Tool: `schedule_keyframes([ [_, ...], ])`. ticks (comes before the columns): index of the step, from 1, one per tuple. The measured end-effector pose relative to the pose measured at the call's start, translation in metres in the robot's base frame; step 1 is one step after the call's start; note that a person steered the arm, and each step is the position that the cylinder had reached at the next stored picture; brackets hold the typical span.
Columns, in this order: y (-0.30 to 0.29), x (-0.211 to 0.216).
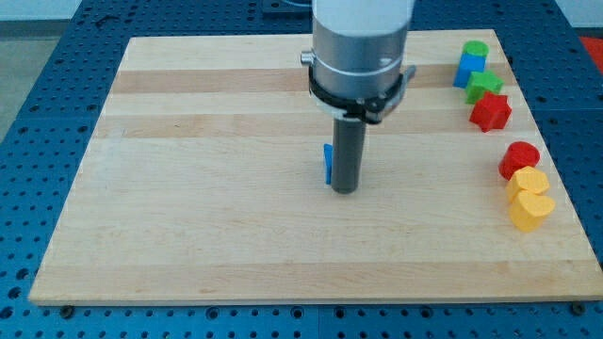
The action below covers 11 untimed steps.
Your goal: Move the blue triangle to the center left
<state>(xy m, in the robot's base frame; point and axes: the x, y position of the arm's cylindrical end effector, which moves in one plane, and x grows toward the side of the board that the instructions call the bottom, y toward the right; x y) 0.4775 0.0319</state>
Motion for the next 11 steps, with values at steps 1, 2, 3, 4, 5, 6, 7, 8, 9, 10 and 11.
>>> schedule_keyframes([
  [1,0.001,-0.029],
  [2,0.003,-0.05],
  [3,0.003,-0.068],
  [4,-0.007,-0.074],
  [5,-0.03,-0.074],
  [6,-0.054,-0.074],
  [7,-0.075,-0.074],
  [8,-0.093,-0.074],
  [9,-0.108,-0.074],
  [10,-0.122,-0.074],
  [11,-0.135,-0.074],
])
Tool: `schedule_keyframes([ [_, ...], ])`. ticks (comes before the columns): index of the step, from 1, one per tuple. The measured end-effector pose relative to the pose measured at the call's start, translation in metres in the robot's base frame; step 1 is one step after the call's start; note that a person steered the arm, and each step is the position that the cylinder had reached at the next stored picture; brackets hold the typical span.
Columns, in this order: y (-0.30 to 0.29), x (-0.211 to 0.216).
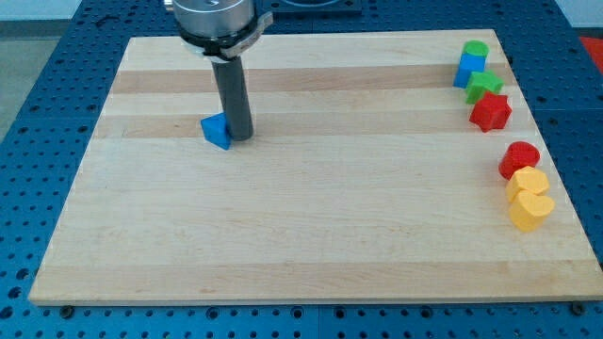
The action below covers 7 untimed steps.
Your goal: Move the blue triangle to the center left
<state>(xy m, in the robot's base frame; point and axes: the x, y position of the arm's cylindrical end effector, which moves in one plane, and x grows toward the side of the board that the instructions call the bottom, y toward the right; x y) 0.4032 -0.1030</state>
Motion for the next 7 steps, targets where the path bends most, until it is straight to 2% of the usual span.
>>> schedule_keyframes([
  [5,-0.08,0.0],
  [6,-0.082,0.001],
  [7,-0.065,0.022],
])
